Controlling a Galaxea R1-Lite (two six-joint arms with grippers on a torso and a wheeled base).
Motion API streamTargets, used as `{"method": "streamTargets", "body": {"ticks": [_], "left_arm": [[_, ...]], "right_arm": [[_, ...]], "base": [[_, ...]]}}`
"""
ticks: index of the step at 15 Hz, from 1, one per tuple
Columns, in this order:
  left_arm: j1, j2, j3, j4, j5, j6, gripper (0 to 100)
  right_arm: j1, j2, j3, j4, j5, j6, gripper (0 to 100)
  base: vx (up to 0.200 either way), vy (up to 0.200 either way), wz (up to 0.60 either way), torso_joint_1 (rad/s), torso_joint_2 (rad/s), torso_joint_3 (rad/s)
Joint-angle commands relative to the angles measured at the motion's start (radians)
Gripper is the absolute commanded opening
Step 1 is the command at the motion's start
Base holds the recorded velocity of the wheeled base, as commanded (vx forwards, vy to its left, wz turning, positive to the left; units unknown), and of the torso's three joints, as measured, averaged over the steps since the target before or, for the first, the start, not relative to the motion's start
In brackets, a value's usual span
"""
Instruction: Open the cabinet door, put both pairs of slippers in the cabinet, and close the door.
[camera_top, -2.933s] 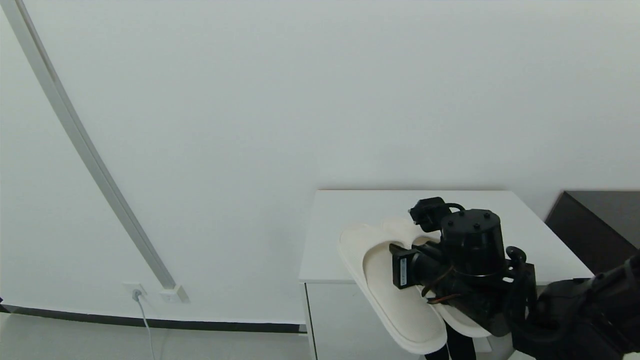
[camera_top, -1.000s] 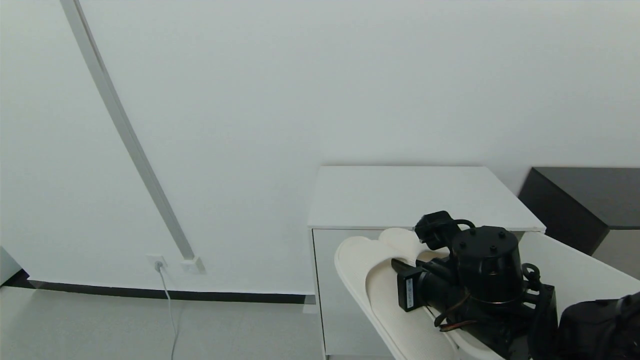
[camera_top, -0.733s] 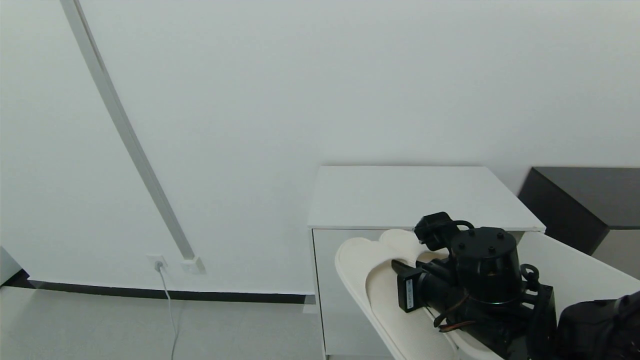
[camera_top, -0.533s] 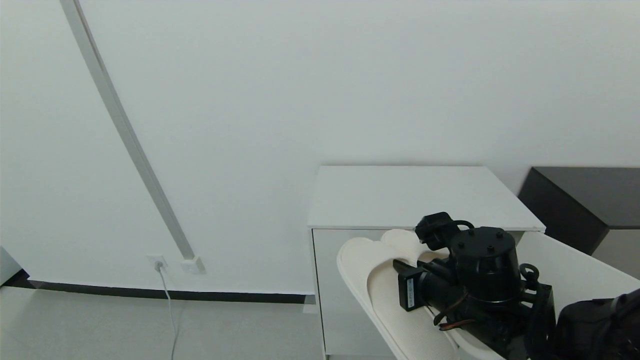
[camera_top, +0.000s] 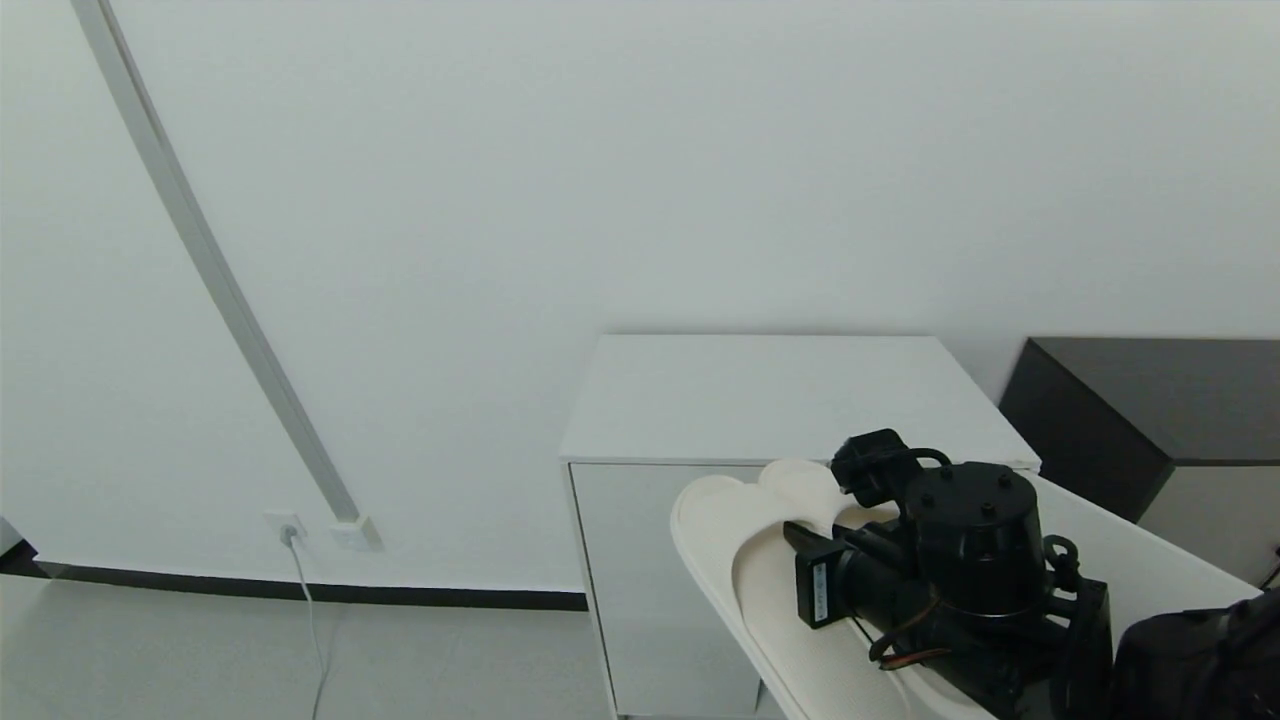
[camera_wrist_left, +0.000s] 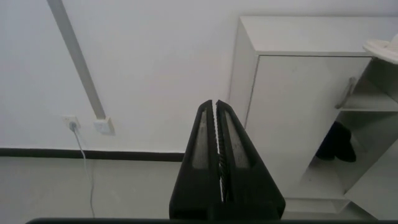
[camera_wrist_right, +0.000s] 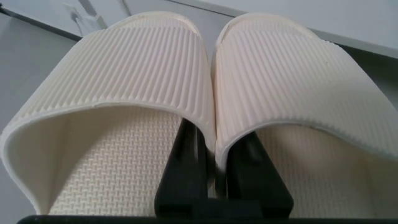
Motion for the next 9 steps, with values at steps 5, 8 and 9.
{"method": "streamTargets", "body": {"ticks": [5, 8, 9], "left_arm": [[0.000, 0.001, 0.000, 0.000, 0.000, 0.000, 0], [0.000, 0.001, 0.000, 0.000, 0.000, 0.000, 0], [0.000, 0.001, 0.000, 0.000, 0.000, 0.000, 0]], "right_arm": [[0.000, 0.003, 0.015, -0.004, 0.001, -0.001, 0], [0.000, 0.003, 0.026, -0.005, 0.001, -0.001, 0], [0.000, 0.003, 0.029, -0.005, 0.001, -0.001, 0]], "base": [[0.000, -0.200, 0.00, 0.004, 0.00, 0.005], [0.000, -0.200, 0.00, 0.004, 0.00, 0.004], [0.000, -0.200, 0.00, 0.007, 0.01, 0.002]]}}
